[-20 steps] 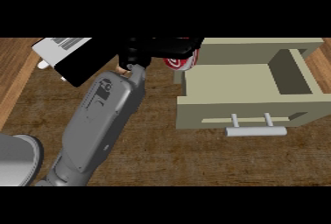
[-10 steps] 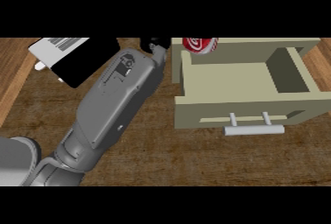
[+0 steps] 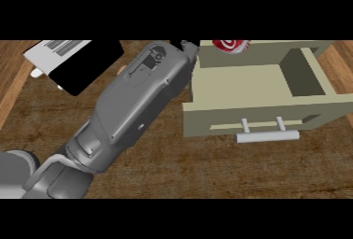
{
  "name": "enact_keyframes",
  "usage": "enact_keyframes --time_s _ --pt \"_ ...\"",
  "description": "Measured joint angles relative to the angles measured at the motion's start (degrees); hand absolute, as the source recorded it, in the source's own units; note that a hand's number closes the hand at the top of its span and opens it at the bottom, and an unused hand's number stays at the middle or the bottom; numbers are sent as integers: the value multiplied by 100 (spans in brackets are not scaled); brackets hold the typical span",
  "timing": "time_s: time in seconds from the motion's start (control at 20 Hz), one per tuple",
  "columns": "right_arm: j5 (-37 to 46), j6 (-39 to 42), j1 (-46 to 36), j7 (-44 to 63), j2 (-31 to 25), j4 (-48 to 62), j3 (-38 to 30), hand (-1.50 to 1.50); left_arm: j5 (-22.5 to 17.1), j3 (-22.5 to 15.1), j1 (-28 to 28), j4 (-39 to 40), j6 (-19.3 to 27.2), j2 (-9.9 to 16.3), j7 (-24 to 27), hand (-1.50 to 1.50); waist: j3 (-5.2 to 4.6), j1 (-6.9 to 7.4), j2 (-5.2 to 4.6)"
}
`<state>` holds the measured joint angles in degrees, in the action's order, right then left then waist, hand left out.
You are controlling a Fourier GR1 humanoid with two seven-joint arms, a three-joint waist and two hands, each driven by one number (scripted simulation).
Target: Pick up the can, place it into the drawer and close the drawer
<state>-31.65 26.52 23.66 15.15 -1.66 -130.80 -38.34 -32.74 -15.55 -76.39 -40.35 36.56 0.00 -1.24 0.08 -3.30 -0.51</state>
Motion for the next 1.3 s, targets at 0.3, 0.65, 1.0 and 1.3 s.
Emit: enact_keyframes --time_s 0.3,0.65,1.0,1.3 --pt "-52 -49 -144 83 -101 58 -67 -150 -592 -499 -185 402 177 0 248 150 0 -28 -7" --pt "-26 -93 -294 198 -127 51 17 -150 -1175 -1052 -217 766 307 0 456 150 3 -104 -27" --pt "69 -76 -346 203 -71 11 68 -150 -1511 -1465 -291 1178 457 1 706 -150 4 -161 -46" --pt "87 -136 -348 309 -1 -145 139 -150 -1813 -1754 -259 1276 704 1 826 -150 3 -189 -51"
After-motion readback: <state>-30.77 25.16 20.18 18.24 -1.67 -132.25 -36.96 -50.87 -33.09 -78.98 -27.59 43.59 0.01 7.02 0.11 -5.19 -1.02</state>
